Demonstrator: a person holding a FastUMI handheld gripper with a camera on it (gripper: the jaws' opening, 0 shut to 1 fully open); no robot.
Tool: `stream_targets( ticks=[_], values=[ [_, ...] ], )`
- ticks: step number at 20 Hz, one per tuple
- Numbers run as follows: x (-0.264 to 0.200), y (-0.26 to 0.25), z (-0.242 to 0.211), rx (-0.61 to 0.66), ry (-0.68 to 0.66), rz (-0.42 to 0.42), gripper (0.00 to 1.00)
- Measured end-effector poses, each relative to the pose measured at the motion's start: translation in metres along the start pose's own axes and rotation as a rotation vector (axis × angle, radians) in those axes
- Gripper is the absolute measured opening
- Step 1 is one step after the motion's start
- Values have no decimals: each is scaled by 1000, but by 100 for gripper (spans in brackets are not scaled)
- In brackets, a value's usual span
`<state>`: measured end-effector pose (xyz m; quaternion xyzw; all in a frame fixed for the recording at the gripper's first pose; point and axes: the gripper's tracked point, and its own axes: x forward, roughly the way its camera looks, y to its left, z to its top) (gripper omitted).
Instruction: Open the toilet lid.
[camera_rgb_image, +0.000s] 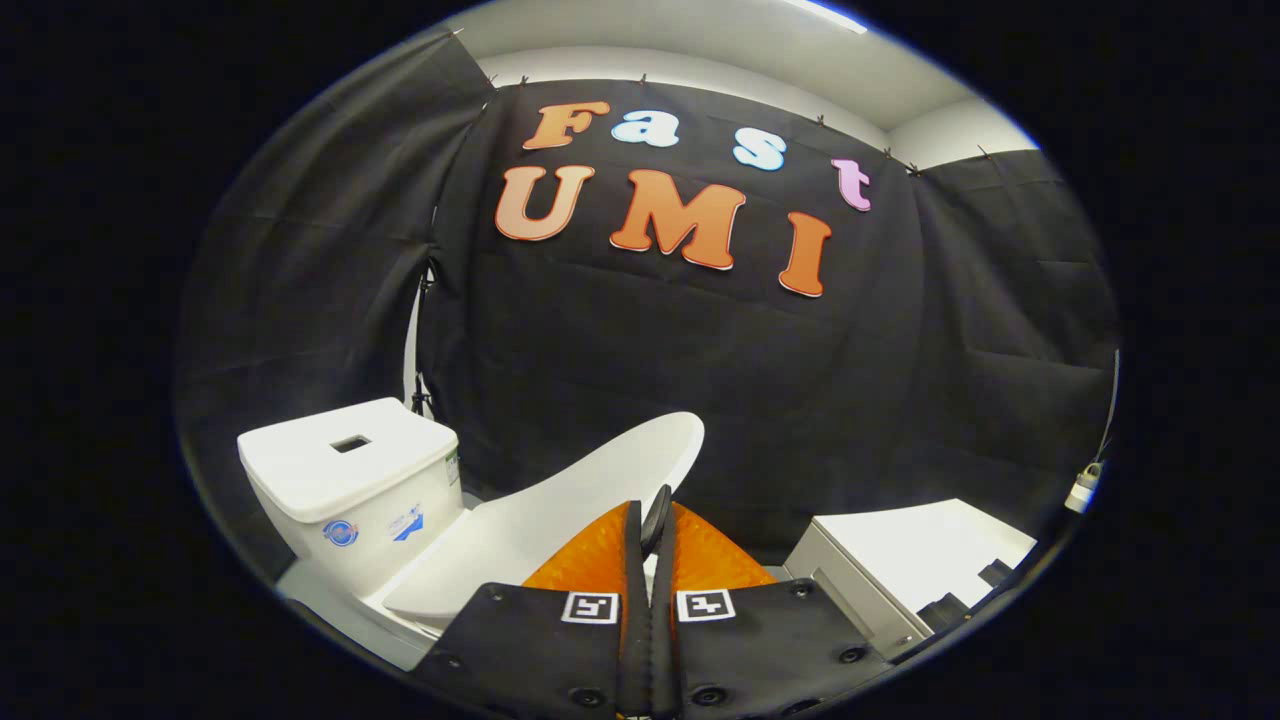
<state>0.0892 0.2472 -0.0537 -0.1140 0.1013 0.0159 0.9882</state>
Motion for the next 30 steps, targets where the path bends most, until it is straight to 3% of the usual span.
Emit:
stream_targets(
  ticks=[13, 21, 30],
  values=[
    [-11, 143, 92, -113, -104, 148, 8],
    [-13, 237, 119, -171, -129, 226, 8],
    [-19, 345, 118, -276, -154, 337, 8]
  ],
)
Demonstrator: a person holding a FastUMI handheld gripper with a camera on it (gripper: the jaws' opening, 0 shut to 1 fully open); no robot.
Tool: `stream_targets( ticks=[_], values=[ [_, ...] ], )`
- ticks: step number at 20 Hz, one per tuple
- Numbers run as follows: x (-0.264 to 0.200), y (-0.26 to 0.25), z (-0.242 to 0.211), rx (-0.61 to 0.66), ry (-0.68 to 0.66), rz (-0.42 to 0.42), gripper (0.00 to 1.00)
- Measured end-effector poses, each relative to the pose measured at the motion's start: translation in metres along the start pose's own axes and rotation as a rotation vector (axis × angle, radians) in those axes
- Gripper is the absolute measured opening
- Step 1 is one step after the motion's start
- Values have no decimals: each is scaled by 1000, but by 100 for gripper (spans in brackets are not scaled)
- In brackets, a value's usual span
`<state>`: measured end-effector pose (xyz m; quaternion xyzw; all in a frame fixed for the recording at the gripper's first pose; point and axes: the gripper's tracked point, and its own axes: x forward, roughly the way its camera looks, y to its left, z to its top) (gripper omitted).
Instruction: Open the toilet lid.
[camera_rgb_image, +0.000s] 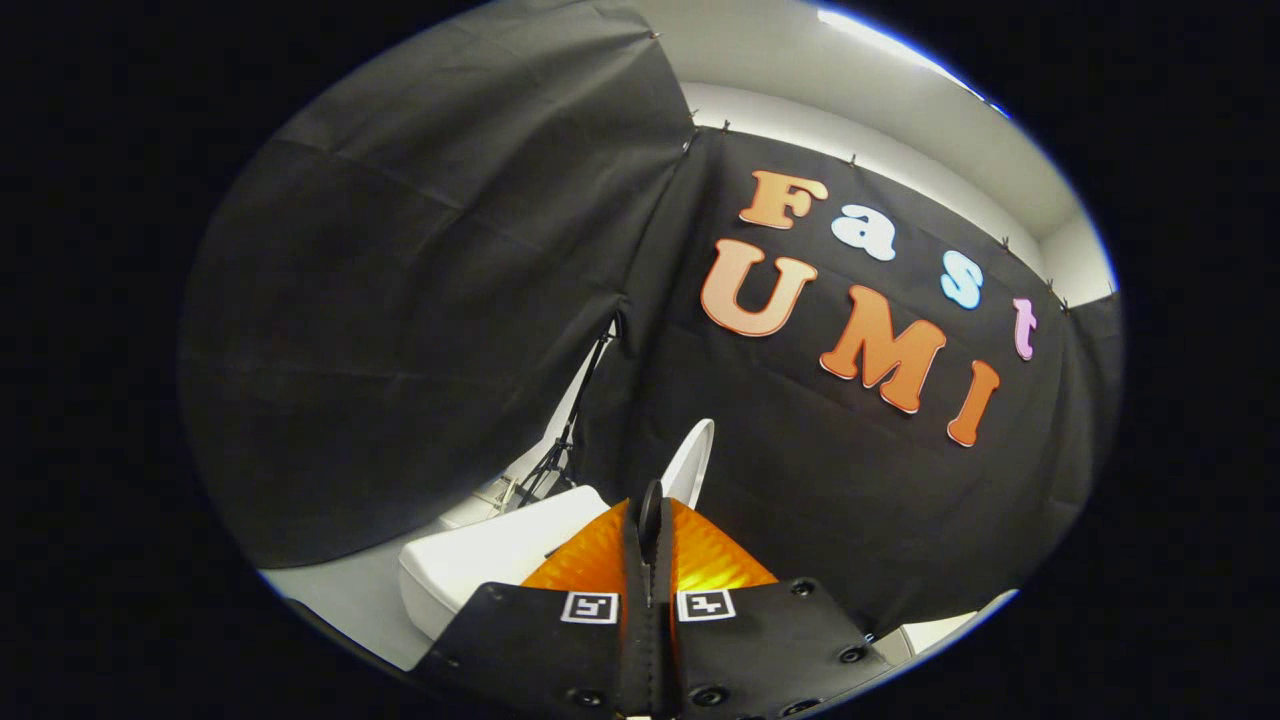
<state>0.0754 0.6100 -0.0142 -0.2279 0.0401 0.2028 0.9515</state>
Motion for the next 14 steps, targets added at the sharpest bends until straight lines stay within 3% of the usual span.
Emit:
stream_targets(
  ticks=[6, 14],
  values=[
    [9, 25, 4, -10, 9, 30, 8],
    [7, 12, 1, 17, 15, -38, 9]
  ],
)
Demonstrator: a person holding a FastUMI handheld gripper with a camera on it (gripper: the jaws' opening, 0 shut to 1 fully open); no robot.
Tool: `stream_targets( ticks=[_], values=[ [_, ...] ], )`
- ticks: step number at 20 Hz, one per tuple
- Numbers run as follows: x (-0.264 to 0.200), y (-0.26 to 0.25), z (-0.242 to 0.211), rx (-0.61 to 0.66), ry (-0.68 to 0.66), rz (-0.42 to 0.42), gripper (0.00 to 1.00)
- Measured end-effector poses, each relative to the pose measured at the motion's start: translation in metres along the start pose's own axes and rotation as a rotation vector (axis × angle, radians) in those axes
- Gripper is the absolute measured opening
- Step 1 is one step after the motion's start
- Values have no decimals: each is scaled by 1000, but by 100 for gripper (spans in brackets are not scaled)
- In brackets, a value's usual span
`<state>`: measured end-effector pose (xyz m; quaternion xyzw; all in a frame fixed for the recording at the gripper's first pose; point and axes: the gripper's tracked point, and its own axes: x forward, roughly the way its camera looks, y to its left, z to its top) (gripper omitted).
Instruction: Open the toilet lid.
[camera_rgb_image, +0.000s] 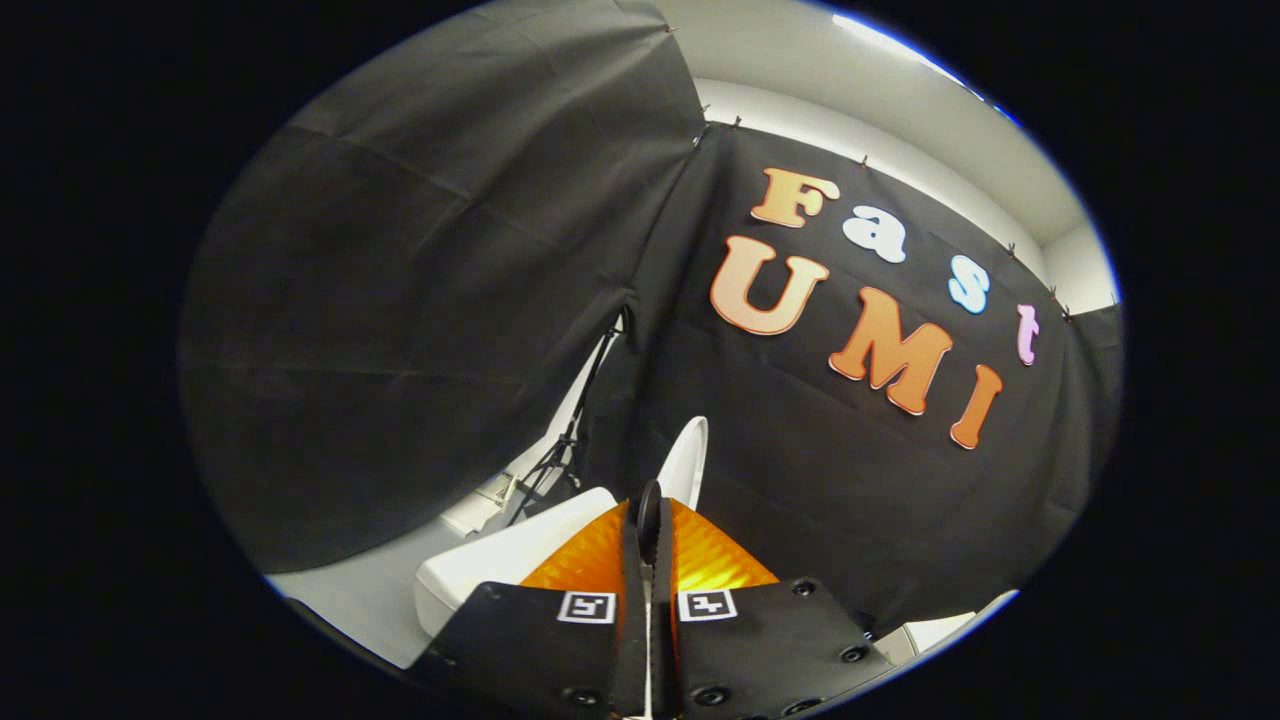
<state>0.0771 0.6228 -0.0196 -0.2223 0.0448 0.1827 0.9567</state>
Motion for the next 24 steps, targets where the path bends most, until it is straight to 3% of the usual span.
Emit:
stream_targets(
  ticks=[5, 12, 18, 24],
  values=[
    [-6, -18, 7, 120, -3, 24, 25],
    [-30, -65, 24, 249, -15, 95, 90],
    [-50, -165, 32, 303, -64, 31, 91],
    [-101, -272, 22, 370, -94, -43, 93]
  ],
)
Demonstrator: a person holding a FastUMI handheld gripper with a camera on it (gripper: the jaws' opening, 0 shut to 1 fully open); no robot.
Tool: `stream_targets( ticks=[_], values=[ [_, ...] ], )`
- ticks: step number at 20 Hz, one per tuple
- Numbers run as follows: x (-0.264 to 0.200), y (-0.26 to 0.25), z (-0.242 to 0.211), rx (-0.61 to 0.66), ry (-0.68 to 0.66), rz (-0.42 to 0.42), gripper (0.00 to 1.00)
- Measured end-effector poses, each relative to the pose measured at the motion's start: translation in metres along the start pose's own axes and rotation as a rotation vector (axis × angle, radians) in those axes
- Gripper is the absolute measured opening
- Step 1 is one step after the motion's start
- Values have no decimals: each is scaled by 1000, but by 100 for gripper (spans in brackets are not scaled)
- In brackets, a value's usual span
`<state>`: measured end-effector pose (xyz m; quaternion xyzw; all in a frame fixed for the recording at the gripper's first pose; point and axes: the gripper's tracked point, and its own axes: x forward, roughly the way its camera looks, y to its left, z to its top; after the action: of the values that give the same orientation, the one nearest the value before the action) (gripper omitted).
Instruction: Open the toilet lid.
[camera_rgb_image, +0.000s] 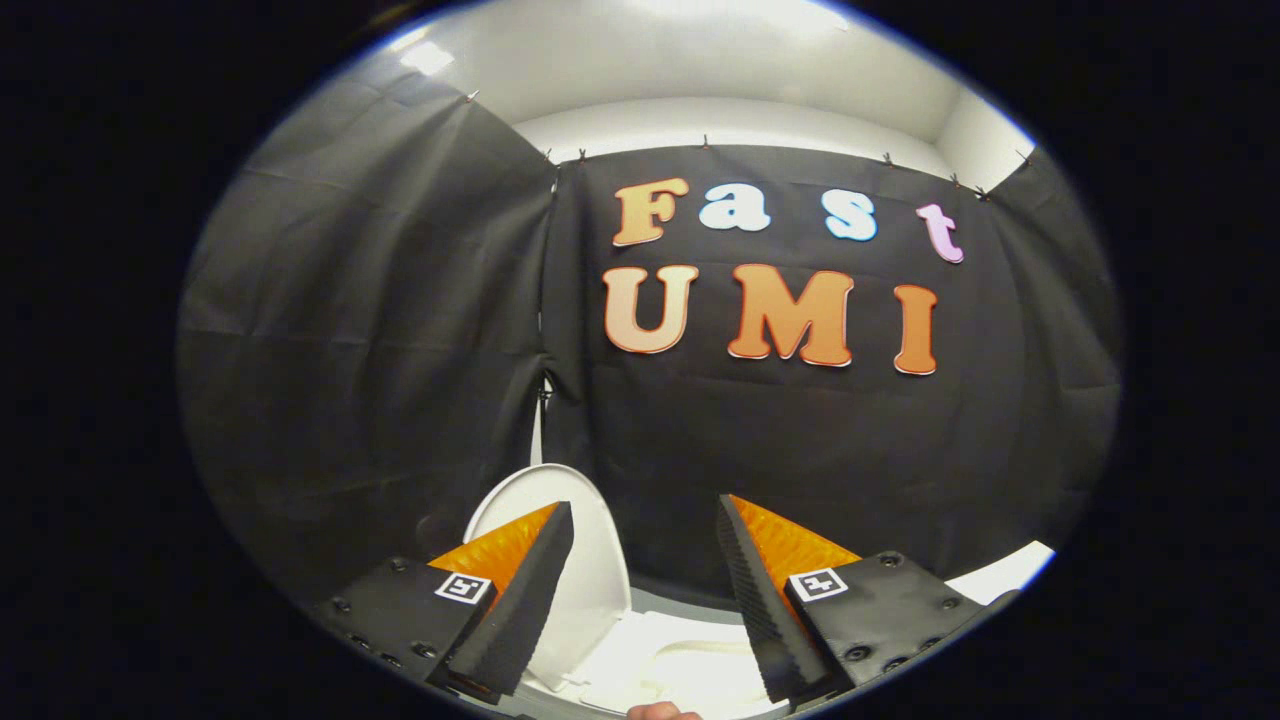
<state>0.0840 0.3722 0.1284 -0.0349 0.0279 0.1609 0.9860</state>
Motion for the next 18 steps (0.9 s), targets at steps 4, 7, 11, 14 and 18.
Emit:
stream_targets(
  ticks=[4, 7, 11, 14, 18],
  values=[
    [-30, -70, 5, 5, -8, -53, 93],
    [-50, -117, -5, 0, 0, -100, 93],
    [-79, -177, -19, 18, -7, -170, 93],
    [-97, -215, -35, 25, -12, -228, 93],
    [-127, -263, -63, 49, -7, -311, 93]
  ],
)
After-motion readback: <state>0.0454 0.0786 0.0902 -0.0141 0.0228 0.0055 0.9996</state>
